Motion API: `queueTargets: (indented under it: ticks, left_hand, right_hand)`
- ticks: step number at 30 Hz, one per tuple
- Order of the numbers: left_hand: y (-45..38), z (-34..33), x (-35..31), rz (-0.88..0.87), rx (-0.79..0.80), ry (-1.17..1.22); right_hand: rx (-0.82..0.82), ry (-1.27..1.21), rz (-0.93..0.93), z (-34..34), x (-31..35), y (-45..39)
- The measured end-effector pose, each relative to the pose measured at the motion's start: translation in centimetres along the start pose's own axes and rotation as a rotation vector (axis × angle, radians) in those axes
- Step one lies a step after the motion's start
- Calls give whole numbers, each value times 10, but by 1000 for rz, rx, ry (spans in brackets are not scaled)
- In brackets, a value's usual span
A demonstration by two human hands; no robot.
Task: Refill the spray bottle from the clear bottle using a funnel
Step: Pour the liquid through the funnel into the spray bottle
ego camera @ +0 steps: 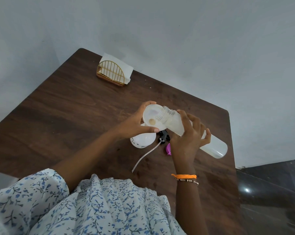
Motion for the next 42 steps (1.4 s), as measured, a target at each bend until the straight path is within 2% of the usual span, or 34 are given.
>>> queueTargets:
  ticks: [42]
  left_hand:
    - [5, -2, -4, -3, 7, 12]
  right_hand:
    - [-2, 13, -4, -1, 0, 1]
Point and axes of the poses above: each hand's wrist, its own y-axis away from the middle knuckle, its own z-axis out of the back of the hand, x = y × z, the point moved 8 cm from there along -y, towards the middle knuckle, and after that the axes turned 13 degrees about z, right-handed, at the moved point
